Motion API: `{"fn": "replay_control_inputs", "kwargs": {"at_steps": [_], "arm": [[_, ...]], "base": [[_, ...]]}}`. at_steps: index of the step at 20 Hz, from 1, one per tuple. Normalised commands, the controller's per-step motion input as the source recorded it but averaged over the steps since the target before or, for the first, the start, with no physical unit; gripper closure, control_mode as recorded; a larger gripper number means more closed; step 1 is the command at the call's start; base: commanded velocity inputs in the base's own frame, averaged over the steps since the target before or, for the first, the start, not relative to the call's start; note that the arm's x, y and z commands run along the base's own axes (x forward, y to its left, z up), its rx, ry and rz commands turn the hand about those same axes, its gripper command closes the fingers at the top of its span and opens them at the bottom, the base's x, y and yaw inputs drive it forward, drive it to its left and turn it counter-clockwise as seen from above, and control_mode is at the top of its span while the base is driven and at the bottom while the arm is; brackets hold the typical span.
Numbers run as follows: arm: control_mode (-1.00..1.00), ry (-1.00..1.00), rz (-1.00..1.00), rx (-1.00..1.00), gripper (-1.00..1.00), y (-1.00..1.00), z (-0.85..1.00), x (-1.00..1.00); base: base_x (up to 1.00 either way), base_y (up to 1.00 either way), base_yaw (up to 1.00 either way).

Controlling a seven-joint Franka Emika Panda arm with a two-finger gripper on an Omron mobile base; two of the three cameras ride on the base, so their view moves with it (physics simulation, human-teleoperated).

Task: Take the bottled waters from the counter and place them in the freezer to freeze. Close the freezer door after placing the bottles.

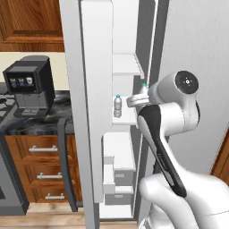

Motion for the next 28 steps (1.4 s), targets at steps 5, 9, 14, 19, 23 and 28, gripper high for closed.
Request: {"fn": "replay_control_inputs", "kwargs": {"at_steps": [5,9,14,19,23,28], "arm": [[-1.0,0.0,0.0,0.04,1.0,0.0,0.0,0.37],[-1.0,-0.01,0.0,0.01,1.0,0.0,0.05,0.33],[-1.0,-0.03,0.0,0.0,1.0,0.0,0.14,0.4],[-1.0,-0.03,0.0,0.0,1.0,0.0,0.11,0.48],[-1.0,-0.03,0.0,0.0,1.0,0.0,0.24,0.36],[-1.0,-0.03,0.0,0.0,1.0,0.05,0.33,0.24]], "base": [[0.0,0.0,0.0],[0.0,0.0,0.0],[0.0,0.0,0.0],[0.0,0.0,0.0],[0.0,0.0,0.0],[0.0,0.0,0.0]]}}
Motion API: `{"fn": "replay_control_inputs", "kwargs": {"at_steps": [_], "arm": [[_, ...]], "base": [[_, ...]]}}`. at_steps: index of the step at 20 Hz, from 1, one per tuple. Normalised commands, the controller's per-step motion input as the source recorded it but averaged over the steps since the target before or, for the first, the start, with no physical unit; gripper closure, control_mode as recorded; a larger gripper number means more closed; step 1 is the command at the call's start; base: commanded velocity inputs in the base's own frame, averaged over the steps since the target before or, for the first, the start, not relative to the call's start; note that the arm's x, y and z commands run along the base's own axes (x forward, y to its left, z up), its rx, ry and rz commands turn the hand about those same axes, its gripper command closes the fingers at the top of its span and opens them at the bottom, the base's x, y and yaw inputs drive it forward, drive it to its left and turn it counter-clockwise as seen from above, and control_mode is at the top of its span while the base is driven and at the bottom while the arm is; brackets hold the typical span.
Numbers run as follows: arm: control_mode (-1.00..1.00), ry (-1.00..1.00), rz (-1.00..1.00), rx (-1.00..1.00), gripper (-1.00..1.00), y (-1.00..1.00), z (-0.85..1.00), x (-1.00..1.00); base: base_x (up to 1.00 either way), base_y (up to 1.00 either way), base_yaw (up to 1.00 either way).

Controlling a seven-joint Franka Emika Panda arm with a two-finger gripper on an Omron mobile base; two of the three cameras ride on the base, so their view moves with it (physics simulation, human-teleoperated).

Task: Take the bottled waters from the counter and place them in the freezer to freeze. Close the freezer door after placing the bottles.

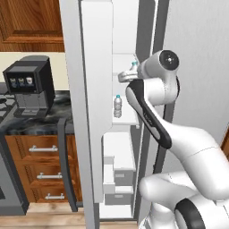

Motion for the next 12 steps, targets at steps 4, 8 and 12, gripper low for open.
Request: {"fn": "replay_control_inputs", "kwargs": {"at_steps": [4,8,12], "arm": [[-1.0,-0.1,0.0,0.0,1.0,0.0,0.27,0.38],[-1.0,-0.14,0.0,0.0,1.0,0.0,0.29,0.42],[-1.0,-0.17,0.0,0.0,1.0,0.0,0.13,0.41]], "base": [[0.0,0.0,0.0],[0.0,0.0,0.0],[0.0,0.0,0.0]]}}
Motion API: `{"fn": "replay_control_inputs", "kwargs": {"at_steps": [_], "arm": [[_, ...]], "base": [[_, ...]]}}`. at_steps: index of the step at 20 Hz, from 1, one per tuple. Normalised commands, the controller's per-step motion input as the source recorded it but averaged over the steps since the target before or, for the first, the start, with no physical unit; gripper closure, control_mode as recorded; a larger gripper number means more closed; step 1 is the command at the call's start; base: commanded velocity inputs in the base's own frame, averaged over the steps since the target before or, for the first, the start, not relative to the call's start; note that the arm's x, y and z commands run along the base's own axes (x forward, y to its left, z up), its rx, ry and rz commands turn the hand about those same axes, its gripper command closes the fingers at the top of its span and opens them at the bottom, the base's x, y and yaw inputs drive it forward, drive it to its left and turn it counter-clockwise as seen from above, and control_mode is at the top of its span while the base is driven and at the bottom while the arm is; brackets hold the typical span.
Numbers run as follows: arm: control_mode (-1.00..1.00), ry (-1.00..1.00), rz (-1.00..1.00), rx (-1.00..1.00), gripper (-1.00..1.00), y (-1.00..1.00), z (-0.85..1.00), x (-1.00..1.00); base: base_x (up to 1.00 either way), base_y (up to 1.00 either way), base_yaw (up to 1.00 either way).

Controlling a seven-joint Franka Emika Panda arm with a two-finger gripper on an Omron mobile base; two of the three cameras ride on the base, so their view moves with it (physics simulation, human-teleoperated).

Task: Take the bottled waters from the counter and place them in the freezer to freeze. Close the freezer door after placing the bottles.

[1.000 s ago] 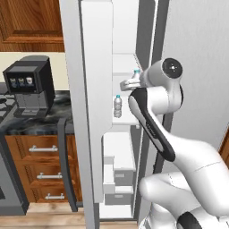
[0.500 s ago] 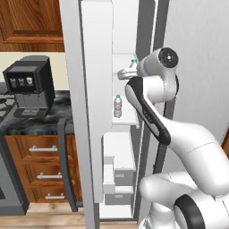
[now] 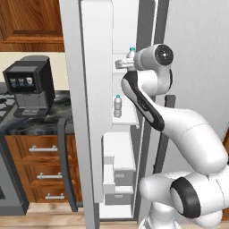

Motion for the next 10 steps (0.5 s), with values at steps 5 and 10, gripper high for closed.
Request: {"fn": "replay_control_inputs", "kwargs": {"at_steps": [5,10], "arm": [[-1.0,-0.03,0.0,-0.01,1.0,0.0,0.0,0.32],[-1.0,0.0,0.0,0.0,1.0,0.0,0.06,0.28]], "base": [[0.0,0.0,0.0],[0.0,0.0,0.0]]}}
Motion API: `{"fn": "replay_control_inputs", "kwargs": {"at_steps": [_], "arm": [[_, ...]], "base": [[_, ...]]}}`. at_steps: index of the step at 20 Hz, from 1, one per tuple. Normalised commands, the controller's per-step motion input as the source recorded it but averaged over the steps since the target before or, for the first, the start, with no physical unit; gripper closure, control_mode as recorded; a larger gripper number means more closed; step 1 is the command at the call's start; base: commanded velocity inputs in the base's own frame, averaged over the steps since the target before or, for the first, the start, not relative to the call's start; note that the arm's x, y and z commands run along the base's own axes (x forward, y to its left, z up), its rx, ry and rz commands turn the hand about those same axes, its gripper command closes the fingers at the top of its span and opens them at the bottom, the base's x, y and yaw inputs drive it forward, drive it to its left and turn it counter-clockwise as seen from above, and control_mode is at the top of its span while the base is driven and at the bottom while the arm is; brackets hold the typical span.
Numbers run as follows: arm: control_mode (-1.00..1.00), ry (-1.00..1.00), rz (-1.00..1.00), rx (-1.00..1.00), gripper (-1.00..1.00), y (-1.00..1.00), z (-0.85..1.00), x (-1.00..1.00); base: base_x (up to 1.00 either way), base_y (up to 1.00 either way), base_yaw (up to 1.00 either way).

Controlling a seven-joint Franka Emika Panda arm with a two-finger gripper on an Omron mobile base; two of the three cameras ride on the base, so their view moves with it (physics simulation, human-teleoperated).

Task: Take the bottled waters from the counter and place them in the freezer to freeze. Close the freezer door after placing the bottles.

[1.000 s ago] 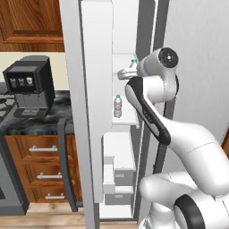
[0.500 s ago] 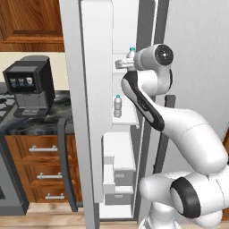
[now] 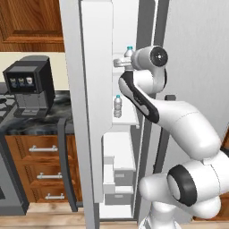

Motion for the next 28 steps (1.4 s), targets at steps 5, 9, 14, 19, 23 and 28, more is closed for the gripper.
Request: {"fn": "replay_control_inputs", "kwargs": {"at_steps": [5,9,14,19,23,28], "arm": [[-1.0,0.0,0.0,0.0,1.0,0.0,0.0,0.34],[-1.0,0.0,0.0,0.0,1.0,0.0,0.0,0.4],[-1.0,0.0,-0.02,0.0,1.0,0.0,0.0,0.45],[-1.0,-0.03,-0.07,0.0,1.0,0.0,0.0,0.38],[-1.0,-0.03,-0.09,0.0,1.0,0.0,0.0,0.38],[-1.0,0.0,-0.08,0.0,1.0,0.0,0.0,0.38]], "base": [[0.0,0.0,0.0],[0.0,0.0,0.0],[0.0,0.0,0.0],[0.0,0.0,0.0],[0.0,0.0,0.0],[0.0,0.0,0.0]]}}
